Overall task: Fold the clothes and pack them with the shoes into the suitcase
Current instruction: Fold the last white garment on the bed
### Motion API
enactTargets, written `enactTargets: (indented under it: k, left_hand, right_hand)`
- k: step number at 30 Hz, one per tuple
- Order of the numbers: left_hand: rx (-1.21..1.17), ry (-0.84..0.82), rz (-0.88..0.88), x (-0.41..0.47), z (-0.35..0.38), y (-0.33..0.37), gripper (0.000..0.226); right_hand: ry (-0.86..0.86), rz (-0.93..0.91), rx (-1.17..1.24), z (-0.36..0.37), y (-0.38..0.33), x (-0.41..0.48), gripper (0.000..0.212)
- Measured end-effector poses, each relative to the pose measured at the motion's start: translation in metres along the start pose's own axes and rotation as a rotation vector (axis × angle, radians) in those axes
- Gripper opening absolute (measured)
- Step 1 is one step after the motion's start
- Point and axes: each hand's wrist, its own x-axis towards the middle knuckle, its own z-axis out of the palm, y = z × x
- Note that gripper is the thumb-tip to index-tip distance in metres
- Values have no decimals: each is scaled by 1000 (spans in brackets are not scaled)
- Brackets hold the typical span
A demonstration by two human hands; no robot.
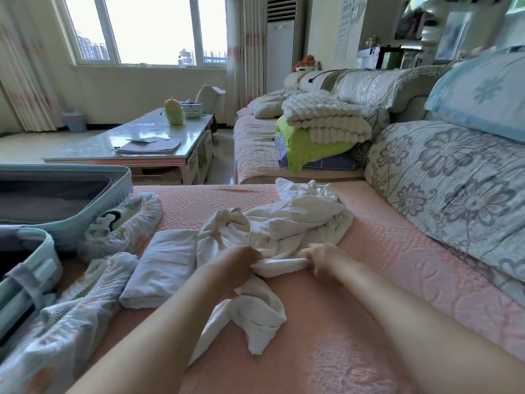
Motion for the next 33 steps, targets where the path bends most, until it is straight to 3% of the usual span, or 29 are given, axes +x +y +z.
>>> enactTargets:
  k: [2,4,8,10,12,14,16,18,19,20,22,24,27,29,33]
  left_hand:
    - [-49,-2,-20,-13,-8,-2,30]
    - [-68,-78,-75,-27,-19,-1,25]
    - [-14,-426,-262,-50,-36,1,29]
    - [-181,-582,-420,-59,-45,2,32]
    - [-365,-665,-502,-65,-56,8,29]
    - [-356,-594,-463,-61,-61,17,33]
    - [-203,-329,-286,-50,-53,21,28]
    - [-59,-30,-121,-39,-42,25,29]
    - [-50,30,-73,-36,-36,27,35]
    - [-38,37,-32,-33,-30,31,40]
    - [26,-24,72,-26,-21,43,56]
    - [38,-98,98,-18,-13,53,65]
    - [119,-34,54,-6,-13,58,40]
    - [141,31,31,1,-19,59,25]
    - [119,330,21,17,-31,47,26]
  right_hand:
    - [129,32,66,-5,-4,-6,24]
    - [142,5,56,-16,-15,-17,16]
    - [-250,-82,172,-28,-45,-48,16]
    - [-452,-107,366,-32,-55,-63,20]
    - [-629,-137,536,-43,-64,-78,11]
    - [-625,-217,732,-54,-68,-83,14]
    - [-346,-249,836,-59,-65,-78,19]
    - [40,-196,592,-60,-50,-70,26]
    - [119,-144,360,-58,-40,-68,41]
    - [99,-71,169,-56,-31,-67,60]
    - [-56,69,17,-53,-16,-69,84]
    - [-116,124,-36,-53,-3,-66,72]
    - [-2,127,-80,-60,11,-57,32]
    - [86,140,-54,-67,18,-51,25]
    - [208,217,29,-74,25,-35,26]
